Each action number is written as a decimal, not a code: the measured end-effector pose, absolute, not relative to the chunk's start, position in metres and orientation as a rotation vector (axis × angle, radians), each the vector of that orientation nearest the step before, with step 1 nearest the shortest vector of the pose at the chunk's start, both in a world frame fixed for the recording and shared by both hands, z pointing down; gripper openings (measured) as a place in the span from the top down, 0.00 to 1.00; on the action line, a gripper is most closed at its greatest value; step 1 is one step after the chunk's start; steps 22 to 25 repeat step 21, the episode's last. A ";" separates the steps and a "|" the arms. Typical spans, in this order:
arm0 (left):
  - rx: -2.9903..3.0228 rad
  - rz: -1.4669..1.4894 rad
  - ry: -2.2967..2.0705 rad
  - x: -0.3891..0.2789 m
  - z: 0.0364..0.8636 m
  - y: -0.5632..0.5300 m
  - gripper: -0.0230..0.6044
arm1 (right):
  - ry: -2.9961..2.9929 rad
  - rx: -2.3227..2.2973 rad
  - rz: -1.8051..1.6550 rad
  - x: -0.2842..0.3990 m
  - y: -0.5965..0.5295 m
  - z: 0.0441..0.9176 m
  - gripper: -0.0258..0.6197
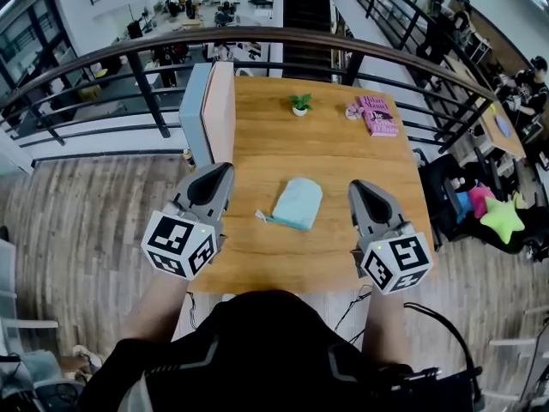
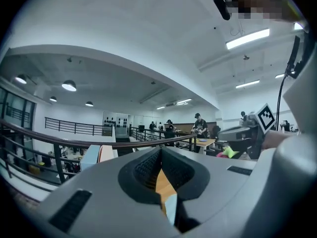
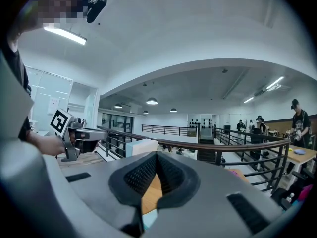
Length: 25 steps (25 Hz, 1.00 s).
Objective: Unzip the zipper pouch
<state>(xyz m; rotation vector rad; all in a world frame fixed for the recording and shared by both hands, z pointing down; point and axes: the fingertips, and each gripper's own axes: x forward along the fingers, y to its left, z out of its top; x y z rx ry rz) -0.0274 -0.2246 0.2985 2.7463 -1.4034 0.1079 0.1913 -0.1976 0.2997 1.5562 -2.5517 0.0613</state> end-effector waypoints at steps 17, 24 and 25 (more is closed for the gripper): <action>2.713 0.147 -1.476 -0.034 0.309 -0.228 0.92 | -2.532 1.569 0.099 0.194 -0.205 0.305 0.95; 2.720 0.097 -1.496 -0.035 0.304 -0.226 0.92 | -2.526 1.562 0.094 0.192 -0.206 0.307 0.95; 2.720 0.097 -1.496 -0.035 0.304 -0.226 0.92 | -2.526 1.562 0.094 0.192 -0.206 0.307 0.95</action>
